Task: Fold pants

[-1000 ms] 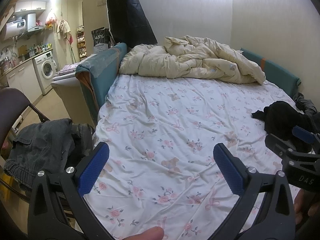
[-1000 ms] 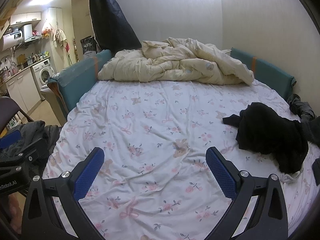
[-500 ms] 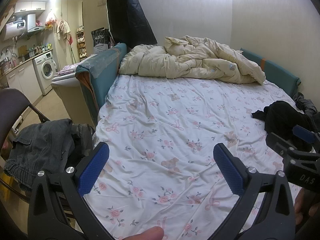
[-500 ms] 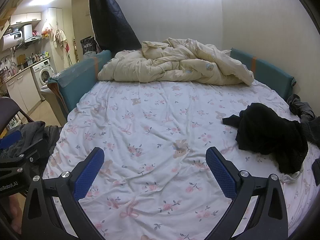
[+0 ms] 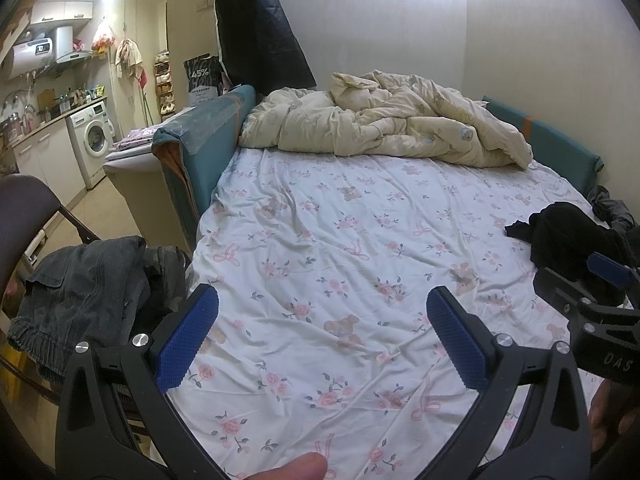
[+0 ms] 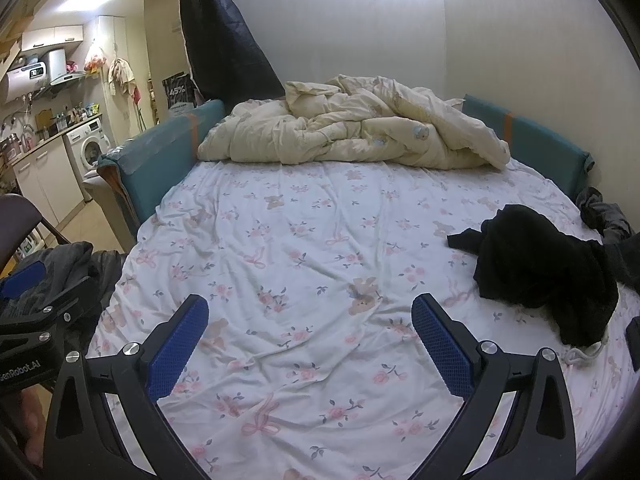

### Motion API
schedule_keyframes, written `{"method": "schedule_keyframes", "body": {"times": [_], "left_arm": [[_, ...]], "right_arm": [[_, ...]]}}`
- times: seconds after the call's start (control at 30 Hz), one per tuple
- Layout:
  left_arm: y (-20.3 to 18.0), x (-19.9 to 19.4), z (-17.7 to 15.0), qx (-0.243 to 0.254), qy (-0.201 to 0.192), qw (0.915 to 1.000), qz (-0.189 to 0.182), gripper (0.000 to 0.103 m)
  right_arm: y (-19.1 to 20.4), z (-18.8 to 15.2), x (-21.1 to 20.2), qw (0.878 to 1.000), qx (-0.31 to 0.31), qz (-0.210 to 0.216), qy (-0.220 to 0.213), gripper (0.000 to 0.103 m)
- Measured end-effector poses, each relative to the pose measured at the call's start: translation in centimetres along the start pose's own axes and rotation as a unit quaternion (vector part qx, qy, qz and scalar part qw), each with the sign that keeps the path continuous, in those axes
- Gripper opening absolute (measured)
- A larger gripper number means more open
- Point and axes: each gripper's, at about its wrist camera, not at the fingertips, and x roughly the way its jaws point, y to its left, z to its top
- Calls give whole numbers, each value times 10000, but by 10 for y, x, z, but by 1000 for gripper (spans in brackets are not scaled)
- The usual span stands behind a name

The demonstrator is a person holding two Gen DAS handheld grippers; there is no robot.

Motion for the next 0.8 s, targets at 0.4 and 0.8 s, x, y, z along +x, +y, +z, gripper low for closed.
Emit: {"method": "schedule_keyframes", "body": {"times": [0.4,0.8], "left_arm": [[1,0,0,2,-7,10000,-3,103],[2,0,0,-11,50,10000,4,103]], "right_arm": [[0,0,-1,10000,10,13,8,103],[1,-2,0,9999,47,78,45,103]]}}
